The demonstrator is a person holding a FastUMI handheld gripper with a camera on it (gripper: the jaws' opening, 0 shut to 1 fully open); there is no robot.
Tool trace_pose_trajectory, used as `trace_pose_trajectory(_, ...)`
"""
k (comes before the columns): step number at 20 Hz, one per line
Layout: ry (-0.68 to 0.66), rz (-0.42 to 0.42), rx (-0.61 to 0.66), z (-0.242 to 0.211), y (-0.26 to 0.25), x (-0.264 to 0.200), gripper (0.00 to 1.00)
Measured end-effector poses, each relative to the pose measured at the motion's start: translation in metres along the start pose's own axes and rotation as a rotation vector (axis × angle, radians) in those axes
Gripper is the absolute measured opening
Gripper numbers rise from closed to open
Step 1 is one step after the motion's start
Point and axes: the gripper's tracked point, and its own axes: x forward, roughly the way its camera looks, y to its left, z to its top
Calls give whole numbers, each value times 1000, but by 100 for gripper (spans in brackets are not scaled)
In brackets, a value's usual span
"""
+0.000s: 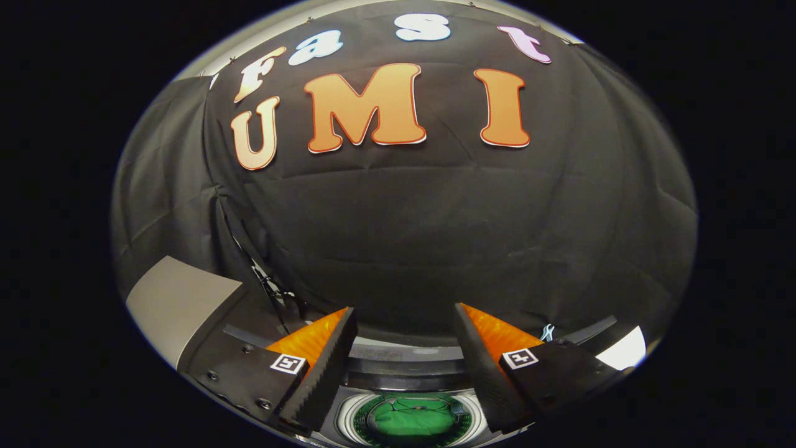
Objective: Put the clothes into the washing machine and then close the washing machine lid.
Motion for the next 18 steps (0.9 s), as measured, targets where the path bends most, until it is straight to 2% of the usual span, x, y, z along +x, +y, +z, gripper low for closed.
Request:
trace_pose_trajectory(9, -5, -12, 4, -27, 4, -35, 99)
trace_pose_trajectory(18, 95, 3, 35, -86, 12, -75, 98)
